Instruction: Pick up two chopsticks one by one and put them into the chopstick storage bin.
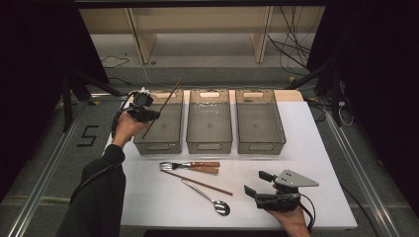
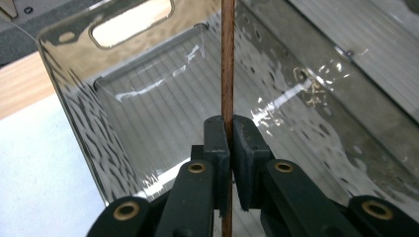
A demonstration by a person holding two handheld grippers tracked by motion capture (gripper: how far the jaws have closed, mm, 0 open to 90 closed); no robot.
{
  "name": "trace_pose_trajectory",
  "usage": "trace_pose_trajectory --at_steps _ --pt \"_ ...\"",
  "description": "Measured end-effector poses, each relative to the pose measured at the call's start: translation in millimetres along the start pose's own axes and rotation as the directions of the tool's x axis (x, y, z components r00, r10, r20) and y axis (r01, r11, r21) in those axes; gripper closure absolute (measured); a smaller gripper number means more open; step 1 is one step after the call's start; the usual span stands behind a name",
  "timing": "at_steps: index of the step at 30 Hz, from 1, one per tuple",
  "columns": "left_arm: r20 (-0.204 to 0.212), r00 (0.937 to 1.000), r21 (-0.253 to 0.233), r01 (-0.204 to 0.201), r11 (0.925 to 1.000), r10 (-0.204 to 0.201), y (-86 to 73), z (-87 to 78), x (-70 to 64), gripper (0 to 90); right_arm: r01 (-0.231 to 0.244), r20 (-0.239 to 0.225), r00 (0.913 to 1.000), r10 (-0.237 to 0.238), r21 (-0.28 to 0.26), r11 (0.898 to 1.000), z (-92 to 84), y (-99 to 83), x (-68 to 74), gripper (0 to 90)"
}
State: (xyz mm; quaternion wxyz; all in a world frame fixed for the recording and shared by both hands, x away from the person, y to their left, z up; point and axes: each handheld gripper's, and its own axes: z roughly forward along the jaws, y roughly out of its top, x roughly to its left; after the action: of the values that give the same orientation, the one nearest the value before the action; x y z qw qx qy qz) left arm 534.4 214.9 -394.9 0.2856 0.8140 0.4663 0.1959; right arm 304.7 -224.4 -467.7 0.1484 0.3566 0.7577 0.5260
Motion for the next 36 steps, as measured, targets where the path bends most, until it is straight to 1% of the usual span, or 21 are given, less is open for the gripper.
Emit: trace_pose_trajectory --at_steps 5,14,19,24,26,27,28,30,32,35,36 --pt "0.0 0.9998 0.006 0.022 0.9997 -0.022 -4.6 2.5 2.5 85.0 0.003 -0.001 1.0 -0.003 0.001 1.0 0.5 -0.2 0.0 25.0" --pt "0.002 0.9982 0.046 0.06 0.9971 -0.06 -13.5 9.3 5.9 84.9 -0.002 -0.002 1.0 0.002 0.003 1.0 0.6 -0.3 0.0 25.0" --pt "0.001 0.9975 0.066 0.071 0.9953 -0.071 -16.7 12.6 6.6 84.8 -0.003 -0.002 1.0 0.003 0.003 1.0 0.8 -0.3 0.2 25.0" --pt "-0.005 0.9968 0.069 0.08 0.9944 -0.08 -19.1 13.5 7.2 83.6 -0.002 -0.003 1.0 0.002 0.005 1.0 0.8 -0.4 0.4 25.0" --pt "0.002 0.9954 0.055 0.096 0.9939 -0.096 -19.6 12.5 8.4 79.2 -0.001 -0.003 1.0 0.001 0.005 1.0 0.8 -0.3 0.5 25.0" --pt "-0.004 0.9944 0.054 0.105 0.993 -0.105 -19.2 11.6 7.8 73.3 -0.001 -0.003 1.0 0.001 0.005 1.0 0.8 -0.3 0.5 25.0" --pt "-0.006 0.9945 0.051 0.105 0.9932 -0.105 -18.9 10.7 7.2 65.2 -0.001 -0.003 1.0 0.001 0.005 1.0 0.7 -0.3 0.5 25.1" --pt "0.001 0.9949 0.042 0.101 0.994 -0.101 -17.9 6.7 5.5 58.4 -0.002 -0.004 1.0 0.002 0.003 1.0 0.9 -0.4 0.4 25.1" --pt "0.011 0.9929 0.031 0.118 0.9925 -0.118 -16.3 1.9 3.5 49.1 -0.001 -0.003 1.0 0.001 0.005 1.0 1.0 -0.4 0.5 25.0" --pt "0.028 0.992 0.008 0.123 0.9924 -0.123 -16.3 -5.5 -1.9 42.9 0.0 -0.003 1.0 0.0 0.005 1.0 0.7 -0.2 0.9 25.0" --pt "0.032 0.9928 0.009 0.115 0.9933 -0.115 -16.7 -7.7 -4.2 40.2 0.0 -0.003 1.0 0.0 0.005 1.0 0.7 -0.2 0.9 25.0"
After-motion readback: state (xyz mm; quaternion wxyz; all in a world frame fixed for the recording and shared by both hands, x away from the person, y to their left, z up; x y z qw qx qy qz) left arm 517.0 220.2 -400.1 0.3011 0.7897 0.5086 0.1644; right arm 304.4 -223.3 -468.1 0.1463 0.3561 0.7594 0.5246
